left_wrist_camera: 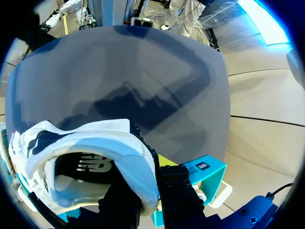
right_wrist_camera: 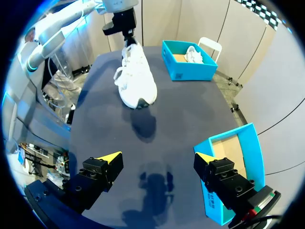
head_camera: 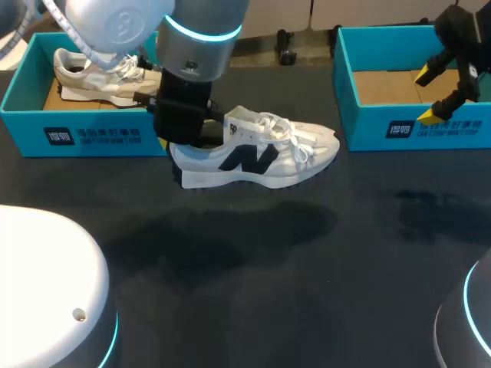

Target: Take the shoe out of the shoebox, open the shoe tongue, remove and reinsert the insole, then place the shoe into the shoebox

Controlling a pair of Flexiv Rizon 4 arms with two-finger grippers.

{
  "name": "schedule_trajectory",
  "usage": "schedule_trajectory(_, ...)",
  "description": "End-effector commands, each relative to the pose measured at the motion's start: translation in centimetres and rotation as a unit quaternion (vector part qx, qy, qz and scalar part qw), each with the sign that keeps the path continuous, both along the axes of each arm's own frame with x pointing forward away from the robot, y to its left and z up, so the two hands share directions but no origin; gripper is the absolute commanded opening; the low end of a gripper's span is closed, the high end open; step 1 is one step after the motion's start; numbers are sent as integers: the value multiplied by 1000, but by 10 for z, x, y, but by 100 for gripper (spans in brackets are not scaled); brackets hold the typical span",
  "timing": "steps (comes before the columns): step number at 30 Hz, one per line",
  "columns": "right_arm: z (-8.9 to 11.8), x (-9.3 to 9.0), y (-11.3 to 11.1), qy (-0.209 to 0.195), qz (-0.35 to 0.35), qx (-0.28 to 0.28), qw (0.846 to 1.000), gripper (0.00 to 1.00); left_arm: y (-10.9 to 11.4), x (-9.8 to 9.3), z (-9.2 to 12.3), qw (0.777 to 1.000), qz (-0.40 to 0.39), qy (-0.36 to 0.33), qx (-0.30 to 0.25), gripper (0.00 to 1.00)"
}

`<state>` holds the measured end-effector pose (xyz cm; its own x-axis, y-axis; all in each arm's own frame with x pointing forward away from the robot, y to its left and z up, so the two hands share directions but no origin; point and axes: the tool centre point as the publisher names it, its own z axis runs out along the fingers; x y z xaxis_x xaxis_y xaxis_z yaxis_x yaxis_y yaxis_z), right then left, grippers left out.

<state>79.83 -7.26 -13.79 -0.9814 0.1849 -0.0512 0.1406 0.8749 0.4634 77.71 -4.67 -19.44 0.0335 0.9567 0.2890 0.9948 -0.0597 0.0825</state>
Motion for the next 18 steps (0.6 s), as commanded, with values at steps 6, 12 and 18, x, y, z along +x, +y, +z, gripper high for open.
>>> schedule_trajectory(6, 0, 2, 1, 2, 0, -1, 1000, 100, -4, 0, -46, 1000, 7, 17, 5, 0)
schedule_trajectory(12, 0, 2, 1, 2, 0, -1, 1000, 100, -6, -4, -70, 1000, 15, 5, 8, 0)
schedule_trajectory(18, 0, 2, 1, 2, 0, -1, 1000, 100, -7, -4, -79, 1000, 14, 7, 7, 0)
